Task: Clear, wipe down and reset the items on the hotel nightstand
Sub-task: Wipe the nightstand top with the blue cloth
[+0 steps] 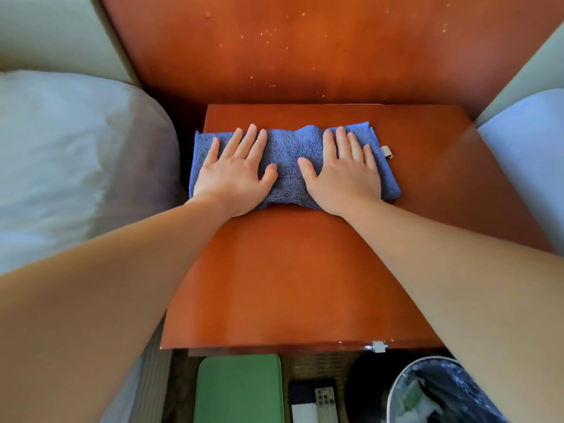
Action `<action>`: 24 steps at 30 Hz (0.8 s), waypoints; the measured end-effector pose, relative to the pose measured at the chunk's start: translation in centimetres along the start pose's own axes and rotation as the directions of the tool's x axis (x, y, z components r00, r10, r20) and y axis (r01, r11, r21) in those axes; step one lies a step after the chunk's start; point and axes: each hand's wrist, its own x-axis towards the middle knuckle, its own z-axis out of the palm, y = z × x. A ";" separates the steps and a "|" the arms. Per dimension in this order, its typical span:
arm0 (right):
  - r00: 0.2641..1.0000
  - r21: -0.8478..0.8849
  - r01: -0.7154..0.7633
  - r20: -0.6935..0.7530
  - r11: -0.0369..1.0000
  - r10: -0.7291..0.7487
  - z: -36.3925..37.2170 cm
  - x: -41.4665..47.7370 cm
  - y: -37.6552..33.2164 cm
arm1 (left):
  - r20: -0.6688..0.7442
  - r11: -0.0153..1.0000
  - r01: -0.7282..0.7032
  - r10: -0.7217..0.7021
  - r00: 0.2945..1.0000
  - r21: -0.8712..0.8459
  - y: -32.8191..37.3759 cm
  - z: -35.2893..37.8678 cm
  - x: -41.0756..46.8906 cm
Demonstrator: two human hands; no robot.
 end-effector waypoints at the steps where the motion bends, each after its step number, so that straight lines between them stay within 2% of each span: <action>1: 1.000 -0.005 0.000 0.003 1.000 0.000 0.0 -1.1 0.0 | 0.002 1.000 -0.004 0.004 1.000 -0.001 0.2 0.0 -1.1; 8: 1.000 -0.015 -0.012 0.015 1.000 0.012 -0.3 -7.3 -0.3 | 0.012 1.000 -0.021 0.021 1.000 0.001 0.9 0.1 -7.1; 13: 0.998 -0.015 0.047 0.038 0.999 -0.046 -0.2 -9.7 0.1 | 0.029 1.000 -0.024 0.024 0.999 0.005 1.4 -0.2 -9.7; 24: 0.992 -0.019 0.090 0.091 0.996 -0.088 -1.0 -12.2 0.8 | 0.080 0.996 -0.080 0.077 0.994 0.046 2.1 -0.6 -12.1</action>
